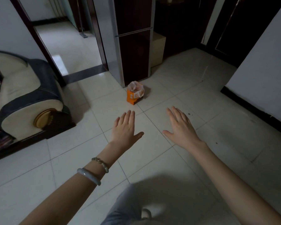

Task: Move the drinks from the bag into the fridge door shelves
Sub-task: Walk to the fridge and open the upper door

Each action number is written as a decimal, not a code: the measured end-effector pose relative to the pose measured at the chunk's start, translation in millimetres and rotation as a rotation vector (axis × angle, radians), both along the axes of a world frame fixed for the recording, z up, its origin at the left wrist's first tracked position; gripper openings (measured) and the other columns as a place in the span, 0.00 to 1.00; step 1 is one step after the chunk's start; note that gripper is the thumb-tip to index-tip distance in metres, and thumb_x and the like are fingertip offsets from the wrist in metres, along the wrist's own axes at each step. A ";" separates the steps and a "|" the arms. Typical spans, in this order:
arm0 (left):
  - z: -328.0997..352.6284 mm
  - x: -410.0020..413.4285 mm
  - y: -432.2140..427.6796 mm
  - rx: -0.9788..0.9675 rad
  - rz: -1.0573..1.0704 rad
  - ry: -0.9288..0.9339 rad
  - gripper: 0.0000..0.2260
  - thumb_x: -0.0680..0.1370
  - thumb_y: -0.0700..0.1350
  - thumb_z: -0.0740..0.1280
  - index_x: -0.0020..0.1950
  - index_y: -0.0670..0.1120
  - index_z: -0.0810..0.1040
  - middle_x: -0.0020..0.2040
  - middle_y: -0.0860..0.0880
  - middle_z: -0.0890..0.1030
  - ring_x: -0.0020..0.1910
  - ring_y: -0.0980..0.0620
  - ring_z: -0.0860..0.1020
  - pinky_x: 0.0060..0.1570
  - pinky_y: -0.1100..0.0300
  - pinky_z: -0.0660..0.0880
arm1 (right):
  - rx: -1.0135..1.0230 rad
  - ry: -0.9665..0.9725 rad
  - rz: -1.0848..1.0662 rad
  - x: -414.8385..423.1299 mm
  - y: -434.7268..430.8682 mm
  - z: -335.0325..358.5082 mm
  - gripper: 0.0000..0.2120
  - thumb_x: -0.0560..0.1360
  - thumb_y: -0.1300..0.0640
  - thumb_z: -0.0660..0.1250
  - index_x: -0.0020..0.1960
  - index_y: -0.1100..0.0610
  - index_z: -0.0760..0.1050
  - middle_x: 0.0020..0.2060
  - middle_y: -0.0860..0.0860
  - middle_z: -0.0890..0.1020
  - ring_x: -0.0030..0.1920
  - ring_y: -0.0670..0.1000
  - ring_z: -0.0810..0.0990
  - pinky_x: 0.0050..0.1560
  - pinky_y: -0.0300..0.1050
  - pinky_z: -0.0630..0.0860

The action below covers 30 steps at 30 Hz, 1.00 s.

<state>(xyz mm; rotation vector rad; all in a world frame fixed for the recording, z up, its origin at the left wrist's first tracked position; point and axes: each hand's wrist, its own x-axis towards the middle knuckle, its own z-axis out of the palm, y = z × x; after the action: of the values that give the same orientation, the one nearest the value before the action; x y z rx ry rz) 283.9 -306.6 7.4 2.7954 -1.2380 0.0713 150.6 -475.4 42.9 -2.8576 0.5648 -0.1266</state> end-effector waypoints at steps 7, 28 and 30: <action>-9.9 89.2 -55.5 0.008 0.004 -0.017 0.40 0.76 0.65 0.57 0.77 0.42 0.46 0.77 0.44 0.53 0.75 0.45 0.53 0.73 0.50 0.52 | -0.020 0.001 -0.001 86.1 -55.0 -7.2 0.39 0.75 0.49 0.65 0.76 0.58 0.47 0.76 0.58 0.52 0.75 0.57 0.50 0.73 0.51 0.50; -7.0 389.1 -215.3 0.004 0.026 -0.010 0.41 0.74 0.64 0.60 0.76 0.42 0.46 0.76 0.43 0.55 0.74 0.44 0.55 0.72 0.49 0.53 | -0.015 -0.018 -0.013 381.6 -204.6 11.1 0.38 0.74 0.50 0.67 0.76 0.59 0.50 0.76 0.58 0.54 0.75 0.56 0.51 0.73 0.49 0.50; -7.4 405.9 -223.9 0.001 0.027 -0.007 0.41 0.74 0.64 0.60 0.76 0.42 0.47 0.76 0.43 0.55 0.74 0.44 0.55 0.72 0.48 0.53 | -0.018 -0.014 -0.004 398.7 -213.7 10.1 0.38 0.74 0.50 0.66 0.76 0.59 0.49 0.76 0.58 0.54 0.75 0.56 0.51 0.73 0.49 0.50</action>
<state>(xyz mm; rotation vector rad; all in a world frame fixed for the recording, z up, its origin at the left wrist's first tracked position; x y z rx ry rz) 689.9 -530.5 0.0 2.8153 -1.2015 0.0829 549.4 -689.0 52.9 -2.8711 0.5701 -0.1527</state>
